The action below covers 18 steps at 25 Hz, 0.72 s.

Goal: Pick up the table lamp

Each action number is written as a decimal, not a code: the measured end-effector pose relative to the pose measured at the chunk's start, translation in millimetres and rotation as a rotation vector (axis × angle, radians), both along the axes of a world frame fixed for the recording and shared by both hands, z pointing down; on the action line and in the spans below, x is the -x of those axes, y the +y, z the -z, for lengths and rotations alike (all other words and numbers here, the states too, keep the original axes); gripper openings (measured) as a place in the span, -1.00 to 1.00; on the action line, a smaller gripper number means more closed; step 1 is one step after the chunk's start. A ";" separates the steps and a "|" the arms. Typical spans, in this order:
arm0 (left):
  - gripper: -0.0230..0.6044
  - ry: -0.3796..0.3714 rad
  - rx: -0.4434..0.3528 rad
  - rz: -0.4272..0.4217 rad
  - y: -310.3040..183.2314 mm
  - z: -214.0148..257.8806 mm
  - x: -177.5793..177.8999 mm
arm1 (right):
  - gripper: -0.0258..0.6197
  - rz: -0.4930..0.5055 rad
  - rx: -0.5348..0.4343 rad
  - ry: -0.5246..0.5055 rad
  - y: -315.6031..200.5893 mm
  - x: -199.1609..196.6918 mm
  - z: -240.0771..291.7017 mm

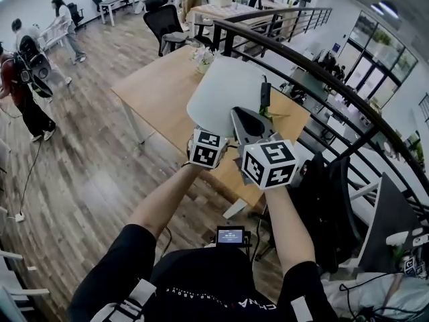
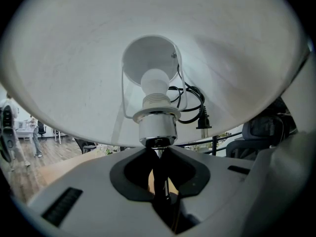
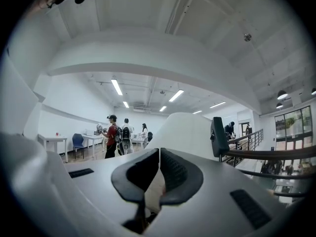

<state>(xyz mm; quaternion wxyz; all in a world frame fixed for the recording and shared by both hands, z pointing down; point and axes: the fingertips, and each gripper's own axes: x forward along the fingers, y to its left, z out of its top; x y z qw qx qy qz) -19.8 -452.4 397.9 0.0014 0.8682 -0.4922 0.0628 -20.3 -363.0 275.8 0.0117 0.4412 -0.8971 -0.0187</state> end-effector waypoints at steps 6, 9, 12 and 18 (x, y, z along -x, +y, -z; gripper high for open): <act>-0.69 0.010 0.032 -0.028 64.5 -3.8 35.8 | -0.82 -0.026 0.011 0.026 61.7 40.7 -1.9; -0.69 0.007 0.048 -0.047 89.1 -4.6 40.5 | -0.82 -0.047 0.019 0.033 84.7 47.4 -2.2; -0.69 0.005 0.071 -0.058 107.3 -2.8 41.2 | -0.82 -0.056 0.040 0.033 99.9 48.6 1.9; -0.69 0.027 0.074 -0.008 134.1 -3.3 36.0 | -0.82 -0.002 0.039 0.030 126.1 40.1 2.6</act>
